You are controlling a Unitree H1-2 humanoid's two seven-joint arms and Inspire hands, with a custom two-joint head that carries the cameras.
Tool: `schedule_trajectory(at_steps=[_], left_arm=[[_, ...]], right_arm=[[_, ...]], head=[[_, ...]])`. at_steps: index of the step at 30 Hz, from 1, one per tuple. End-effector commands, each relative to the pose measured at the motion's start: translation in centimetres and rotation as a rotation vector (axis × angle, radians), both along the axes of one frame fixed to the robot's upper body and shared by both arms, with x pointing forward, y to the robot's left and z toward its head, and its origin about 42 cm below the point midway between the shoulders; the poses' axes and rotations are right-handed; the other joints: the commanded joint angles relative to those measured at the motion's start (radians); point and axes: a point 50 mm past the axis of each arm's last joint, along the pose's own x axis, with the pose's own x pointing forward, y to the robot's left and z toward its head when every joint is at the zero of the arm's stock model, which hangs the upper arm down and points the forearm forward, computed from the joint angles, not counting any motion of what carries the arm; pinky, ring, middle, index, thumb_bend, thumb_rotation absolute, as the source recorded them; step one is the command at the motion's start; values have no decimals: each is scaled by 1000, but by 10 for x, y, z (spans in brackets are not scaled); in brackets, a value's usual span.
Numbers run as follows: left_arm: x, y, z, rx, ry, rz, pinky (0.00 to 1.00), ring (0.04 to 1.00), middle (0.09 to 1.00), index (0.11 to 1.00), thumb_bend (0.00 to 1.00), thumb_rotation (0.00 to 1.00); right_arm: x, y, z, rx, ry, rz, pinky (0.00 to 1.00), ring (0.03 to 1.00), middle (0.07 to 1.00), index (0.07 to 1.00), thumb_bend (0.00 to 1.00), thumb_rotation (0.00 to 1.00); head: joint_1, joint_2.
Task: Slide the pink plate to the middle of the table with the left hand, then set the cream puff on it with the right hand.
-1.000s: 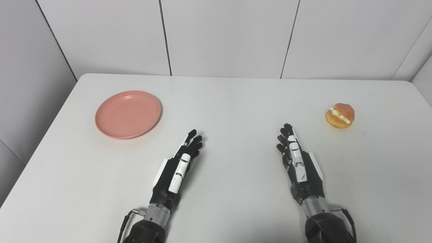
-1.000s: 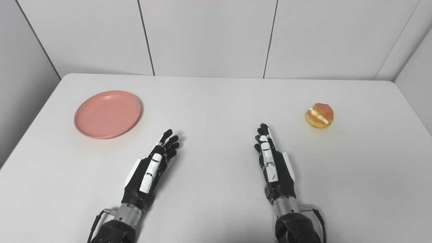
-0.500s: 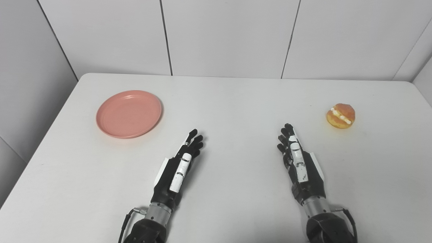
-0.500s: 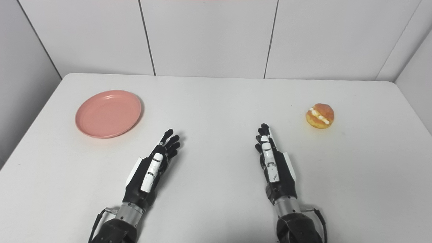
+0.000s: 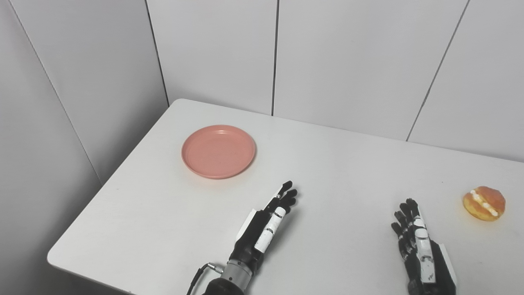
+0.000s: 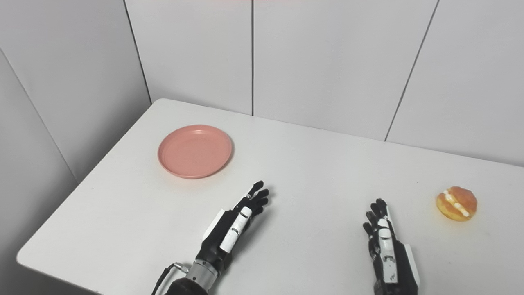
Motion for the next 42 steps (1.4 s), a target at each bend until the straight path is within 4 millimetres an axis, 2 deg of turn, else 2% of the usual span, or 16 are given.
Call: schedule_trajectory(at_steps=[1, 16, 24, 30, 42], left_arm=[[-12, -19, -35, -17, 155, -22, 1000, 1000, 1000, 1000, 438, 1000], [-4, -7, -35, -29, 145, -48, 998, 1000, 1000, 1000, 444, 1000], [-1, 7, -23, -100, 153, -83, 1000, 1000, 1000, 1000, 428, 1000], [8, 14, -4, -90, 112, -111, 1000, 1000, 1000, 1000, 462, 1000], [26, 29, 52, -69, 16, -159, 998, 987, 988, 982, 492, 1000]], right_arm=[[-6, -9, -20, -11, 81, -13, 1000, 1000, 1000, 1000, 150, 1000], [-2, -2, -19, 3, 91, -1, 1000, 1000, 1000, 1000, 113, 1000], [2, 5, -21, 1, 85, -17, 1000, 1000, 1000, 1000, 122, 1000], [4, 8, -20, 24, 85, -12, 1000, 1000, 1000, 1000, 131, 1000], [9, 11, -24, 15, 84, -8, 1000, 1000, 1000, 1000, 130, 1000]], head=[[2, 0], [-19, -3], [-46, 7], [-48, 2], [-54, -10]])
